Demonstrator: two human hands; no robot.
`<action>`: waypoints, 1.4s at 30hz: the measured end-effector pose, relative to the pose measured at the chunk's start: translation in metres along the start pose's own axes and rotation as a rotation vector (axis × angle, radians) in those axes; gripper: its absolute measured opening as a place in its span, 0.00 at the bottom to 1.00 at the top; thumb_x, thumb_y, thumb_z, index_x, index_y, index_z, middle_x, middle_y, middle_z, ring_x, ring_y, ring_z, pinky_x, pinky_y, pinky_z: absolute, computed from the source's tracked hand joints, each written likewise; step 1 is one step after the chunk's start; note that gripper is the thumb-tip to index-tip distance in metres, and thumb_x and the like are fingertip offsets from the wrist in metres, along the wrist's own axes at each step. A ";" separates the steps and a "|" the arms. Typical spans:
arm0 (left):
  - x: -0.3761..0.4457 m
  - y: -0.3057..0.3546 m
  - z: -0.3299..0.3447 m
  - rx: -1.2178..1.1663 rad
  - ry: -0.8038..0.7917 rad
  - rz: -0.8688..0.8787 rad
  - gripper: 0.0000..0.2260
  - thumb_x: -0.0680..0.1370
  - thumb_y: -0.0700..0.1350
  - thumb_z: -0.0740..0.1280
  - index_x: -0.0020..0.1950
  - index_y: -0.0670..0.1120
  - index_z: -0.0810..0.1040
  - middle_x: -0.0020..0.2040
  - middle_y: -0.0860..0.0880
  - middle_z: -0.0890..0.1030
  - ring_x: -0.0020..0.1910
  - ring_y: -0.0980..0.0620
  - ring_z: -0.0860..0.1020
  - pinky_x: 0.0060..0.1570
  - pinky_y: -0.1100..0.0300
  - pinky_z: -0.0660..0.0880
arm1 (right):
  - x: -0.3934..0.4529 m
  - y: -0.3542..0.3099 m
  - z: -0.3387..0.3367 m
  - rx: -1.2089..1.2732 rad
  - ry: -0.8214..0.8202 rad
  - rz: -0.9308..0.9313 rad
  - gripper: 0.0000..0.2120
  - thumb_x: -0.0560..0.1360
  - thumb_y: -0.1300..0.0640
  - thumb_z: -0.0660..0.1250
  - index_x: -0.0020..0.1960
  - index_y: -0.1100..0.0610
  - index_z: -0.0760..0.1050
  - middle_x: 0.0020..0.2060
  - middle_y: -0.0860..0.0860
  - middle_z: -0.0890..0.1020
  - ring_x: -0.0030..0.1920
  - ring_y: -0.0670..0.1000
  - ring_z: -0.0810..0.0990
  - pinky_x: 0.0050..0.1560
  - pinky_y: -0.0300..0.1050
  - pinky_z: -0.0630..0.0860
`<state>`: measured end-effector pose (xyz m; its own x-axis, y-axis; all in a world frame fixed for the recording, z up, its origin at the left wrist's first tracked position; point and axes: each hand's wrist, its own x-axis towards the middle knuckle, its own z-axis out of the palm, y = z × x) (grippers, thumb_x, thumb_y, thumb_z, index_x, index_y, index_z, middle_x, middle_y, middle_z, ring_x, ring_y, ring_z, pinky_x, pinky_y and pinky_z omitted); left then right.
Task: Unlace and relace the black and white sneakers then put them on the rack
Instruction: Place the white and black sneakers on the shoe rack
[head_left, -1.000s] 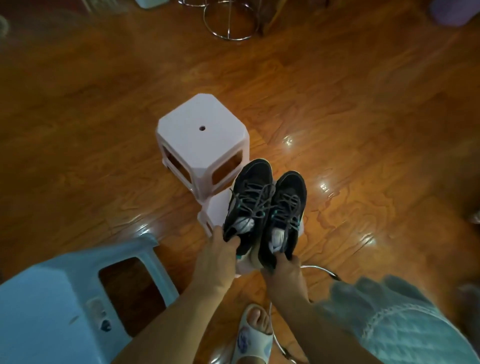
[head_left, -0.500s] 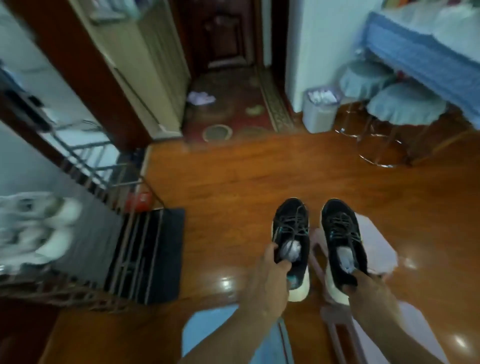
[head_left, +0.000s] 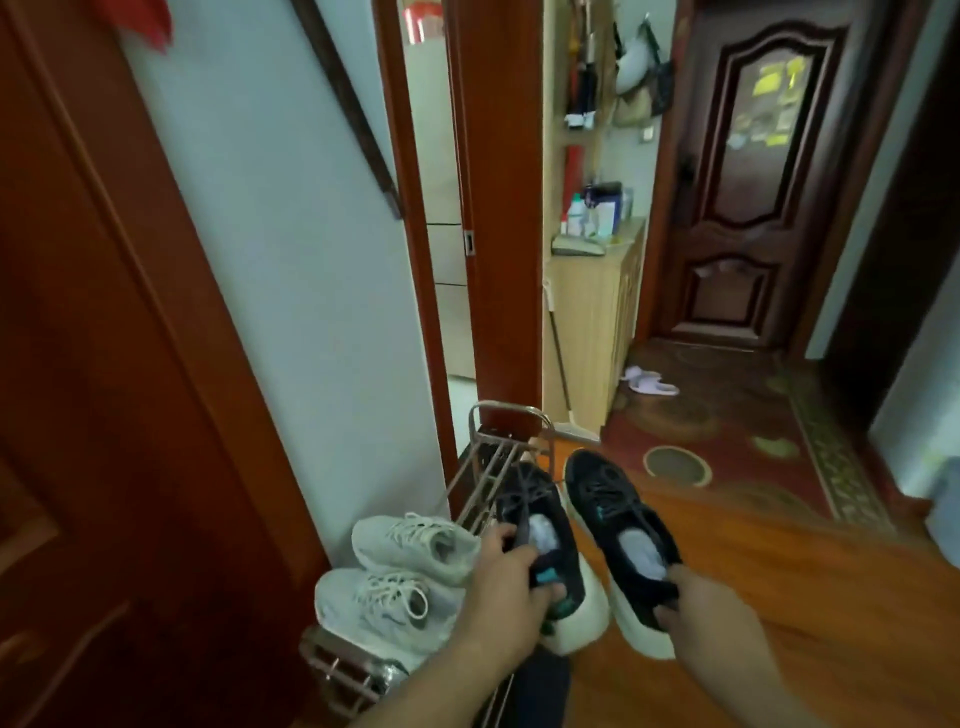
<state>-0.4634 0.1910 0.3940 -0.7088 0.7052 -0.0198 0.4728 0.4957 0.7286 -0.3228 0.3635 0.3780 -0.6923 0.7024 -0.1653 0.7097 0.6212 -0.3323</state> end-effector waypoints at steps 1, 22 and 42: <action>0.009 -0.004 -0.010 -0.021 0.010 -0.011 0.19 0.79 0.45 0.72 0.70 0.47 0.77 0.70 0.58 0.60 0.66 0.57 0.67 0.69 0.65 0.64 | 0.007 -0.012 0.000 -0.018 0.014 -0.014 0.08 0.81 0.51 0.65 0.59 0.49 0.70 0.45 0.46 0.77 0.45 0.50 0.78 0.42 0.43 0.74; 0.170 -0.038 0.037 0.525 0.197 -0.216 0.29 0.78 0.38 0.69 0.77 0.48 0.65 0.74 0.45 0.64 0.76 0.41 0.58 0.71 0.48 0.68 | 0.242 -0.076 -0.004 -0.243 0.022 -0.386 0.08 0.79 0.55 0.65 0.58 0.52 0.75 0.53 0.53 0.80 0.53 0.58 0.80 0.45 0.49 0.73; 0.247 -0.107 0.090 0.535 0.284 -0.313 0.23 0.80 0.50 0.68 0.72 0.52 0.64 0.74 0.44 0.57 0.72 0.39 0.59 0.69 0.49 0.69 | 0.394 -0.112 0.120 0.138 -0.180 -0.471 0.28 0.74 0.65 0.65 0.69 0.44 0.66 0.59 0.53 0.78 0.54 0.56 0.79 0.55 0.56 0.81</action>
<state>-0.6416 0.3578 0.2493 -0.9298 0.3634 0.0589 0.3649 0.8886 0.2779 -0.6911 0.5292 0.2389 -0.9524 0.2794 -0.1218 0.3006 0.7955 -0.5261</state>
